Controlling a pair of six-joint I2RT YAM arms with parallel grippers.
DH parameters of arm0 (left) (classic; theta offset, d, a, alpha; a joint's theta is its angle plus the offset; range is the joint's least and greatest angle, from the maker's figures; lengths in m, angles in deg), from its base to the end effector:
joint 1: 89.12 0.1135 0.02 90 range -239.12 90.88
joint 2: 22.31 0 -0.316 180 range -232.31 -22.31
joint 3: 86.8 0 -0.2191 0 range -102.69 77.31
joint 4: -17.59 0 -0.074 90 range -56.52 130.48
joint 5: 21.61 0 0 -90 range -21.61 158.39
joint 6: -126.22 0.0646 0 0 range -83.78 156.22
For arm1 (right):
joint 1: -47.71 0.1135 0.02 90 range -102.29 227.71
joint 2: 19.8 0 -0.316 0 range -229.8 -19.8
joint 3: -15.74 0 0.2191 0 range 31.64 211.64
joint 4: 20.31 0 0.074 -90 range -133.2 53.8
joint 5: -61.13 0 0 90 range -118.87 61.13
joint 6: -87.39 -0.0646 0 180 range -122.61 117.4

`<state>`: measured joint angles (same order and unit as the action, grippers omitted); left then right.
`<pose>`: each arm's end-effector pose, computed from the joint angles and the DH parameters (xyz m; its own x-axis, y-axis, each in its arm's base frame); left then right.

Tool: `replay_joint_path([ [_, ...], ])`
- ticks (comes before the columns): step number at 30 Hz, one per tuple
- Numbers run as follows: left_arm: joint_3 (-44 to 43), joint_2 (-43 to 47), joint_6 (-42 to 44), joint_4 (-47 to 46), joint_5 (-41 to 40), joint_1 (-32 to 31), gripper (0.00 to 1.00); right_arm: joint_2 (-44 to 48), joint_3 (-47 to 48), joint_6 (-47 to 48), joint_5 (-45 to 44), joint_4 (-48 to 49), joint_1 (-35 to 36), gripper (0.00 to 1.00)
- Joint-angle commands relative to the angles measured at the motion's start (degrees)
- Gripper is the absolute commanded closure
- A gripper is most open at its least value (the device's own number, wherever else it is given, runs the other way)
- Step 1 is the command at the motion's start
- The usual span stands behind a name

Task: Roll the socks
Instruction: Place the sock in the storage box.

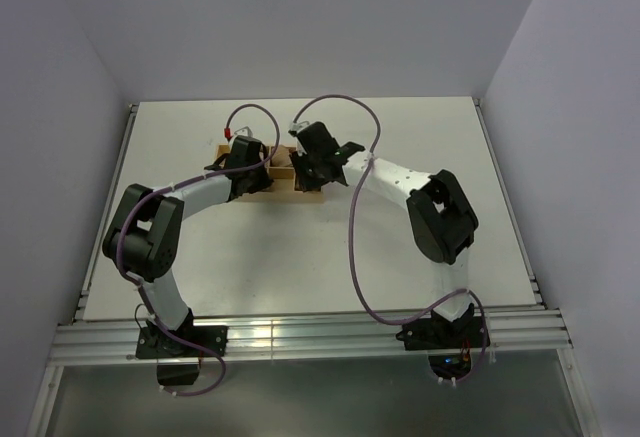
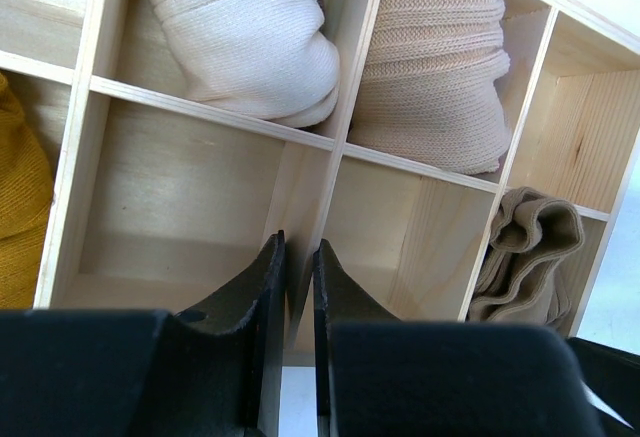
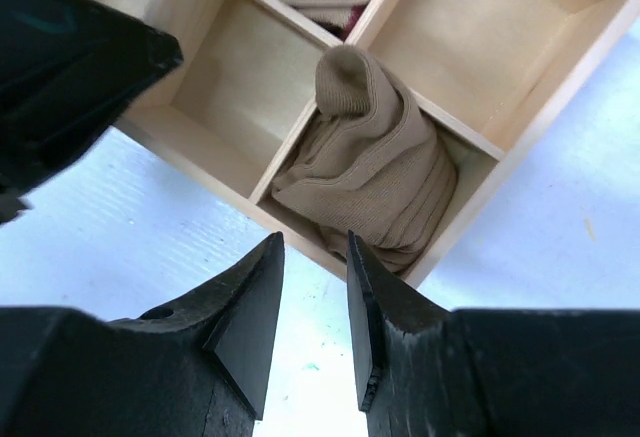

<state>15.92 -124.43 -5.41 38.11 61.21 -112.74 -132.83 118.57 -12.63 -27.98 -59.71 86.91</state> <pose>0.3534 -0.1457 0.2322 -0.6979 -0.4142 -0.5843 -0.1961 0.8952 -0.4003 0.3474 0.2846 0.2600 -0.6925 -0.3403 -0.6362 -0.5273 0.8405 0.1244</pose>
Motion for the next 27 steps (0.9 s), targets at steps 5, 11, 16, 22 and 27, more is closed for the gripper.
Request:
replay_joint_path([
  [5,-1.11,0.61,-1.79,-0.49,-0.64,0.33,1.00,3.44,0.51,-0.88,0.16,4.43,-3.07,0.61],
  [11,-0.84,0.61,-1.79,-0.58,-0.47,0.33,1.00,2.38,0.52,-2.02,-0.53,10.14,-4.39,0.61],
  [16,-0.75,0.61,-1.70,-0.67,-0.47,0.33,1.00,1.68,-0.19,-3.87,2.54,16.65,-5.45,0.60],
  [22,-0.75,0.61,-1.70,-0.58,-0.55,0.33,1.00,-3.32,4.29,-2.73,7.89,15.42,-5.45,0.60],
  [27,-0.67,0.70,-1.79,-0.67,-0.64,0.33,1.00,-4.91,4.73,-2.28,9.75,15.16,-5.54,0.60],
])
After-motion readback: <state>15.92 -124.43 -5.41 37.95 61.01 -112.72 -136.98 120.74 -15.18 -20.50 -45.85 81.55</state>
